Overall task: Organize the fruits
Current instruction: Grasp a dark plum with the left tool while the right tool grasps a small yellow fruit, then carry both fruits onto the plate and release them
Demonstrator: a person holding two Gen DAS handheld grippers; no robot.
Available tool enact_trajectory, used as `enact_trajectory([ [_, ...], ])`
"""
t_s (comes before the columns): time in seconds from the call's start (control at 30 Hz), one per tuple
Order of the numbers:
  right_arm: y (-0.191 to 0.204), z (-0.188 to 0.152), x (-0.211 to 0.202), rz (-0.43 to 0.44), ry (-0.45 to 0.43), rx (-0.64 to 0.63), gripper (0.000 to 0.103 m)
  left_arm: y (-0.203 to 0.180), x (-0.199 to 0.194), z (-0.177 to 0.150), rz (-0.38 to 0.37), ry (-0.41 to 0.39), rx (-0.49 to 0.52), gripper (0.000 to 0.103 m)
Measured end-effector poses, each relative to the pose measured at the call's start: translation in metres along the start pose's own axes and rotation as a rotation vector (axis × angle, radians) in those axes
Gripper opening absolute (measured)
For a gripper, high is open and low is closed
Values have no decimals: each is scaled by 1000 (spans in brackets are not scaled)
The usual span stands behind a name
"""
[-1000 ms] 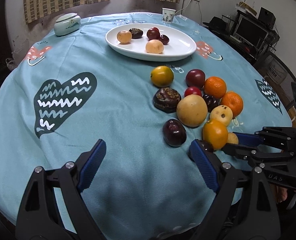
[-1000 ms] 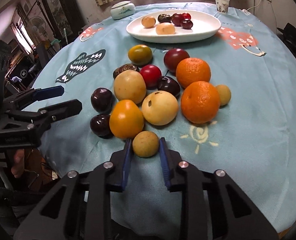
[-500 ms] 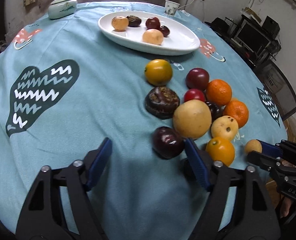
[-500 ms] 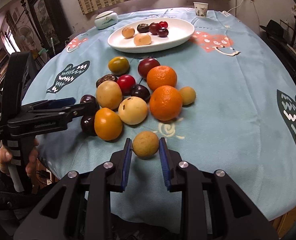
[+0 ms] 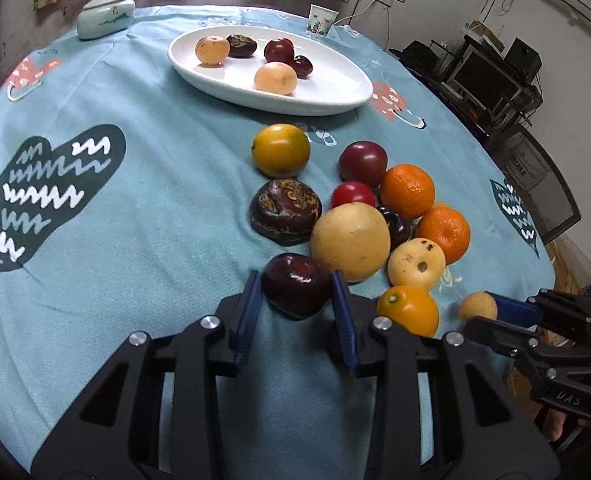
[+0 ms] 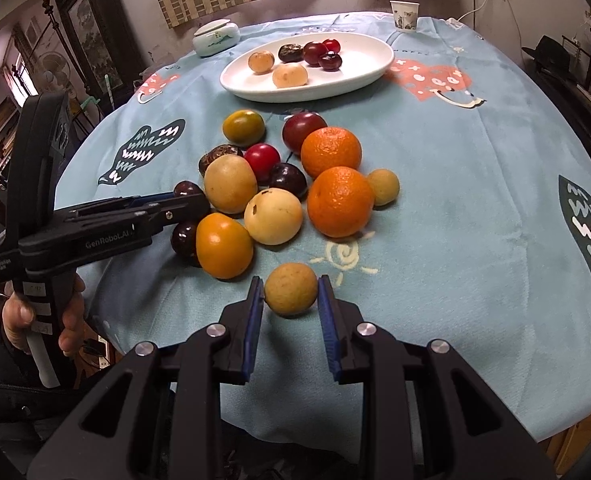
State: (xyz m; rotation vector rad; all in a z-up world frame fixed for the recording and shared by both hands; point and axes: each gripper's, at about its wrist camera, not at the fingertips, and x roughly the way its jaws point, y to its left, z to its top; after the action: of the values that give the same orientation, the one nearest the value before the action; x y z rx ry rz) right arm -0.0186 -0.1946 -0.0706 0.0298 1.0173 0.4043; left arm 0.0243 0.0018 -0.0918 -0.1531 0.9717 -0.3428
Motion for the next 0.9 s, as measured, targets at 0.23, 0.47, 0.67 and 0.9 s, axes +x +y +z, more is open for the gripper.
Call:
enact_trajectory([
  [0.23,3,3,-5,16,-17,4,28,-3,-40,-1,14,-80,19,35],
  [0.47,10,11,-7,33,-31,-17,28,-5,-60,3,20,-115,32,35],
  [0.67,14,21,-7,37,-42,-35,28,-1,-59,7,18,-102,32,35],
  [0.9,12,60,2,33,-65,-78,28,-1,-59,50,59,-123,86,35],
])
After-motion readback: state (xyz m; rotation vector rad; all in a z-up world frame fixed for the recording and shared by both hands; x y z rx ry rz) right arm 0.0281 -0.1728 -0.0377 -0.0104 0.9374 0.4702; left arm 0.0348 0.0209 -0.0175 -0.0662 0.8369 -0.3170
